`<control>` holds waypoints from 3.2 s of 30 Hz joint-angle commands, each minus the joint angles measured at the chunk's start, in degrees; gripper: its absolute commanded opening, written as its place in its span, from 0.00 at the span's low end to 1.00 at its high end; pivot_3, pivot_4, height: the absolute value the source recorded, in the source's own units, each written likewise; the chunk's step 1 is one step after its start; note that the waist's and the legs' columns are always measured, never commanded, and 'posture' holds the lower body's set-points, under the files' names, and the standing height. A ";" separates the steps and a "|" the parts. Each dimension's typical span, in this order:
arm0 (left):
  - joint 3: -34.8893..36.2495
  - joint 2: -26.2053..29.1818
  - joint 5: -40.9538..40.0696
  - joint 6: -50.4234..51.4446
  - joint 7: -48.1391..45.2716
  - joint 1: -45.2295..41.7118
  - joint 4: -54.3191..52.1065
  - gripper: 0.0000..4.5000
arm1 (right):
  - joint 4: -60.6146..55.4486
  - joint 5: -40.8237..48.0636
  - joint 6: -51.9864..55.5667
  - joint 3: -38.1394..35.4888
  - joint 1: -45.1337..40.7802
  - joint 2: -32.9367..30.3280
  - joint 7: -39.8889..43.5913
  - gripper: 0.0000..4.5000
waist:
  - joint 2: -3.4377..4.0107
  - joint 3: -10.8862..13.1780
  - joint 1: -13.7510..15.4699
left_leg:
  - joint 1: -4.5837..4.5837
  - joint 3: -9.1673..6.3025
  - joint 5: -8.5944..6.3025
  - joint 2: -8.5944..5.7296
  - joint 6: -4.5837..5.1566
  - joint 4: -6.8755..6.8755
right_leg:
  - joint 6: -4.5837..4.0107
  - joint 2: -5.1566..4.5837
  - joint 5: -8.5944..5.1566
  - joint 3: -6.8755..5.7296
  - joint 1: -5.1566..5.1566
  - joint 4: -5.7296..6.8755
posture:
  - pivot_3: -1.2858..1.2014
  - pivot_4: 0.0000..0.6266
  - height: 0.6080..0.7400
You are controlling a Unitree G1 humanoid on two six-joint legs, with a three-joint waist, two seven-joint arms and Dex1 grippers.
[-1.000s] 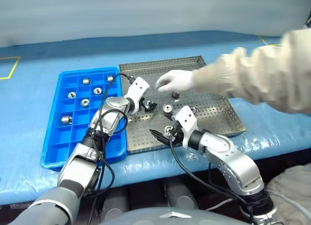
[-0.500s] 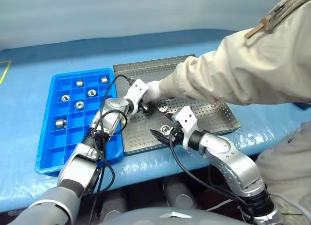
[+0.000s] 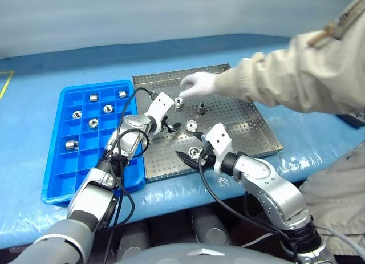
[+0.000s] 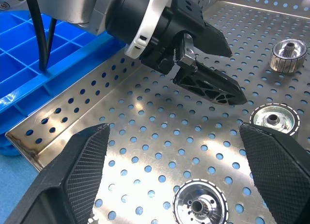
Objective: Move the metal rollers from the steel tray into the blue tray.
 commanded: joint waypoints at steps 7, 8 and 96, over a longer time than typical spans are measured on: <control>4.48 -1.45 -0.59 -1.34 2.30 -6.20 -1.81 0.99 | -1.46 0.36 -0.48 -0.50 -0.92 0.54 0.01 1.00 | -0.01 0.01 0.16 | -0.01 0.00 0.00 0.00 0.00 0.00 | 0.00 0.00 0.00 0.00 0.00 0.00 | 0.44 0.24 1.00; 4.81 -1.86 -0.41 -1.74 2.78 -7.39 -0.78 0.99 | -1.46 0.34 -0.50 -0.49 -0.92 0.60 -0.06 1.00 | -0.01 0.01 0.19 | -0.02 0.00 0.00 -0.01 0.00 0.00 | 0.01 -0.01 0.01 -0.01 0.00 -0.01 | 0.44 0.24 1.00; 33.26 2.59 -11.95 21.99 24.16 41.84 -67.58 0.38 | 8.84 -1.26 -6.76 14.22 -12.22 7.90 11.58 1.00 | -0.04 0.02 8.29 | 0.14 -0.09 0.06 0.02 -0.10 -0.01 | -0.34 -0.04 -0.15 -0.15 0.11 0.02 | 0.54 0.24 1.00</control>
